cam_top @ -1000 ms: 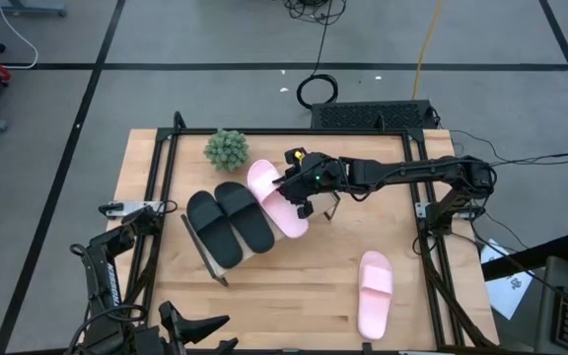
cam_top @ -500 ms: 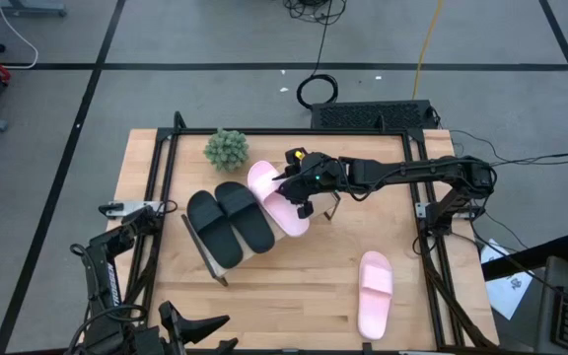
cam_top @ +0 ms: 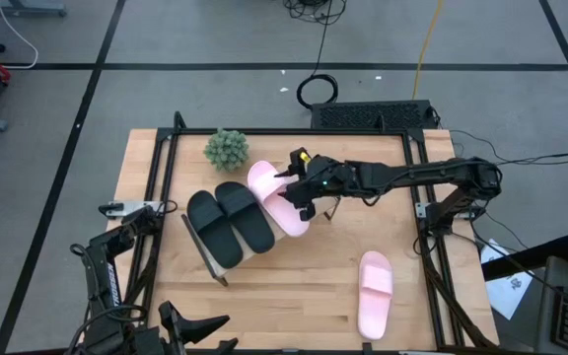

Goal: Pick and place slides into the shelf
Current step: Put the pink slide on the shelf

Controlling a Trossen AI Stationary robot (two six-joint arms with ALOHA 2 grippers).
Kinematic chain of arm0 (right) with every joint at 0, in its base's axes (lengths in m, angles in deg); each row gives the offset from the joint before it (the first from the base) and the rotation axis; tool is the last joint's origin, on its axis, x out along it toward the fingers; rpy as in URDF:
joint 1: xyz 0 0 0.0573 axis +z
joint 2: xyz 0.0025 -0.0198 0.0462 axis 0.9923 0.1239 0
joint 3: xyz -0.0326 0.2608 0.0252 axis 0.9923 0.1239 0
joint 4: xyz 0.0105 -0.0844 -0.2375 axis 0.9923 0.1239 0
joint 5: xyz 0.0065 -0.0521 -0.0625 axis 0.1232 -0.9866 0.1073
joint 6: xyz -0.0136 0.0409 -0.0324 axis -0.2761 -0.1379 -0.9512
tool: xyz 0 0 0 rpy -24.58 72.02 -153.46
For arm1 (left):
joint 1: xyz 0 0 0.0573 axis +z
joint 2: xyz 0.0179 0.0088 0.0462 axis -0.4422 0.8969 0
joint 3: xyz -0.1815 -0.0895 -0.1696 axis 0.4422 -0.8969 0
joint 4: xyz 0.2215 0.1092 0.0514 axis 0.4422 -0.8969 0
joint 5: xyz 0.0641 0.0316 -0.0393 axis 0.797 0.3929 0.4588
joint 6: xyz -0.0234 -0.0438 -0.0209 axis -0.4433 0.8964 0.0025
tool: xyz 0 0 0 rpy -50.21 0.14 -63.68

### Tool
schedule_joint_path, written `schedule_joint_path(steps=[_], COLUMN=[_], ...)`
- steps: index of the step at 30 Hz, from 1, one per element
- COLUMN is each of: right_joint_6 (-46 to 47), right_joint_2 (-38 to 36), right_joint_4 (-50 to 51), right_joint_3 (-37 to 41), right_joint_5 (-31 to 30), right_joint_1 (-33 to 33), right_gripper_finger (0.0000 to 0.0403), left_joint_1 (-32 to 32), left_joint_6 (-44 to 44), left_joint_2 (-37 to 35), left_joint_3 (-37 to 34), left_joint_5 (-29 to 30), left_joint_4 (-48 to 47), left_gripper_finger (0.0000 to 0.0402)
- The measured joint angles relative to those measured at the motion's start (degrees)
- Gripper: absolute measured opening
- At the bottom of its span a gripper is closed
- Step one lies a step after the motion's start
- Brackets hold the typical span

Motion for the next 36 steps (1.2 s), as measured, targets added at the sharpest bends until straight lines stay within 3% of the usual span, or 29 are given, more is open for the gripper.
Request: schedule_joint_path(steps=[4,8,11,16,19,24,30,36], right_joint_6=[-0.07,4.05,10.96,30.24,43.53,62.27,70.05,76.05], right_joint_2=[-4.07,-9.5,-12.87,-14.79,-14.09,-10.55,-4.86,-1.35], right_joint_4=[3.06,14.7,25.45,42.68,51.68,59.03,58.41,56.37], right_joint_3=[-0.02,-0.07,-0.07,-0.04,-0.04,-0.02,-0.02,0.02], right_joint_5=[-4.89,-11.1,-14.81,-21.47,-20.03,-9.85,0.65,2.64], right_joint_1=[3.36,10.1,17.38,30.13,37.21,45.76,50.79,52.13], right_gripper_finger=[0.0228,0.0228,0.0228,0.0223,0.0215,0.0203,0.0197,0.0196], left_joint_1=[-0.02,-0.08,-0.12,-0.17,-0.17,-0.17,-0.25,-0.64], left_joint_6=[-0.7,-1.06,-3.17,-8.68,-10.41,-10.58,-10.58,-10.28], left_joint_2=[0.0,0.0,0.0,0.0,0.0,0.0,0.0,0.0], left_joint_3=[-0.01,-0.01,0.01,0.01,-0.01,-0.01,-0.01,0.01], left_joint_5=[0.0,0.0,0.0,0.0,0.0,0.0,0.0,0.0], left_joint_4=[-0.05,-0.08,-0.1,-0.1,-0.13,-0.13,-0.15,-0.2], left_gripper_finger=[0.0191,0.0191,0.0191,0.0191,0.0191,0.0191,0.0191,0.0191])
